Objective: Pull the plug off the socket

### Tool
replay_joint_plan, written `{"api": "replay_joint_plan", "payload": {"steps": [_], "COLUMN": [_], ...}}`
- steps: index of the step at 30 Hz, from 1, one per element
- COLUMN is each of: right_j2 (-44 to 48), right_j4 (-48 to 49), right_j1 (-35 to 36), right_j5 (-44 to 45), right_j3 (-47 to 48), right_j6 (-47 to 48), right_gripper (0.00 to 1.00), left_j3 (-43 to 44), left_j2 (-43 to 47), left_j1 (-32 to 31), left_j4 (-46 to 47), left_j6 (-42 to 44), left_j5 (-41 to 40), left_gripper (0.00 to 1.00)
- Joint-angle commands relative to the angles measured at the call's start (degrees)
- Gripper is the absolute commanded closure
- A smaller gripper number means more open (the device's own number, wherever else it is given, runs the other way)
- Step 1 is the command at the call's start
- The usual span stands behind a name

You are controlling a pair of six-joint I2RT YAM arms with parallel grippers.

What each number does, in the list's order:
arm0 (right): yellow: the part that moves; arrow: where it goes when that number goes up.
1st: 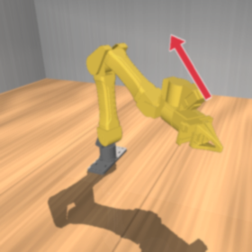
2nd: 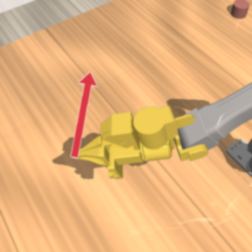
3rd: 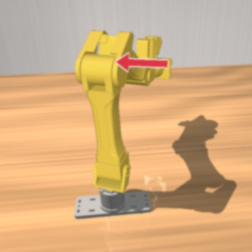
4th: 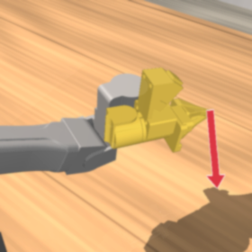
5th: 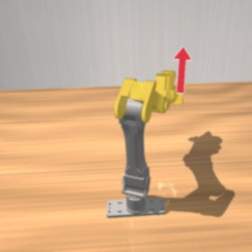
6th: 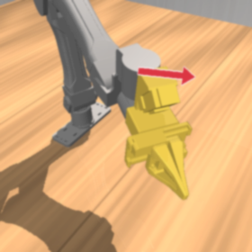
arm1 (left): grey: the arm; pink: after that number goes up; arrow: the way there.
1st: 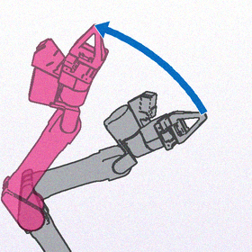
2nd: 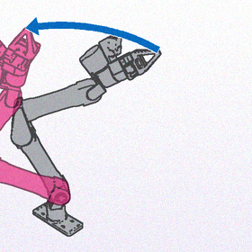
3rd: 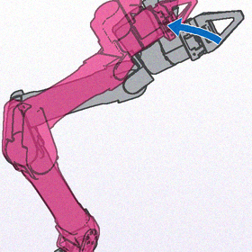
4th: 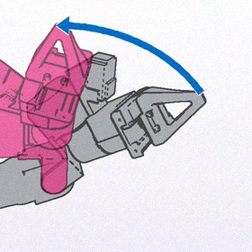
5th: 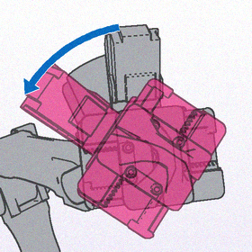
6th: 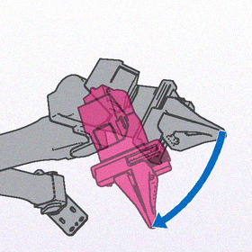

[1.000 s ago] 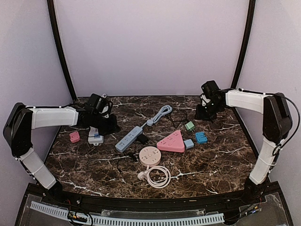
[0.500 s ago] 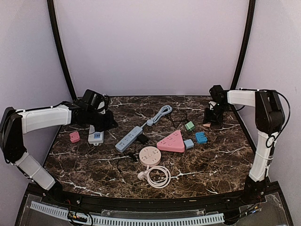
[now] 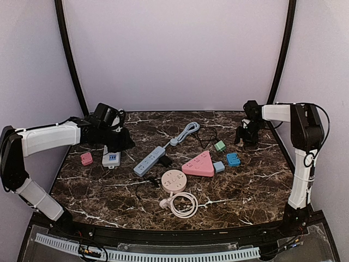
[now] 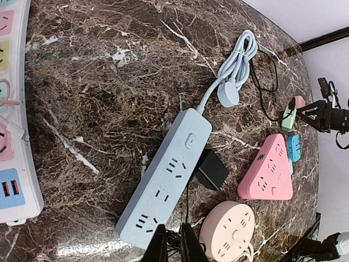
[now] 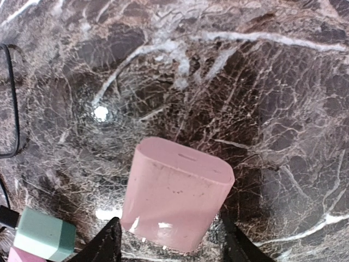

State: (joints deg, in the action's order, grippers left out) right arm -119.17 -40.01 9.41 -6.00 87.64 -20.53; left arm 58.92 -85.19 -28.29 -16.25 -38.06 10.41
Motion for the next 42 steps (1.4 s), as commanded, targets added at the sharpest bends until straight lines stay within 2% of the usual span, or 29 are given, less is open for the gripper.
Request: {"api": "replay_joint_plan", "payload": {"steps": [1, 6, 13, 18, 22, 24, 34, 42], "right_j2": [-1.14, 0.76, 6.18, 8.59, 9.66, 10.31, 14.97, 16.54], "right_j4": [0.56, 3.29, 7.76, 9.94, 11.04, 11.47, 14.36, 16.48], "right_j1": [-0.18, 0.22, 3.04, 5.97, 8.12, 9.48, 11.85, 13.59], "right_j5": [0.12, 0.11, 2.78, 4.38, 4.09, 4.42, 3.65, 0.72], "right_j3": [1.74, 0.08, -3.37, -4.57, -4.66, -4.58, -6.8, -8.13], "right_j6": [0.25, -0.02, 0.56, 0.72, 1.01, 1.06, 1.29, 1.36], "right_gripper": [0.37, 0.28, 0.14, 0.1, 0.09, 0.09, 0.08, 0.08], "left_j3": [1.17, 2.6, 6.55, 9.42, 14.05, 17.31, 38.37, 46.69], "left_j2": [2.65, 3.25, 3.7, 2.06, -3.32, -6.58, -25.14, -33.65], "left_j1": [-0.14, 0.37, 3.14, 8.31, 12.62, 13.94, 15.06, 15.19], "left_j4": [-2.23, -3.95, -9.64, -12.62, -15.35, -16.44, -26.47, -32.93], "left_j6": [1.12, 1.48, 3.16, 4.76, 8.29, 10.46, 16.97, 18.54], "left_j5": [-1.59, -3.71, -11.28, -14.16, -17.47, -18.78, -22.33, -25.07], "left_gripper": [0.9, 0.87, 0.71, 0.56, 0.44, 0.42, 0.4, 0.42]}}
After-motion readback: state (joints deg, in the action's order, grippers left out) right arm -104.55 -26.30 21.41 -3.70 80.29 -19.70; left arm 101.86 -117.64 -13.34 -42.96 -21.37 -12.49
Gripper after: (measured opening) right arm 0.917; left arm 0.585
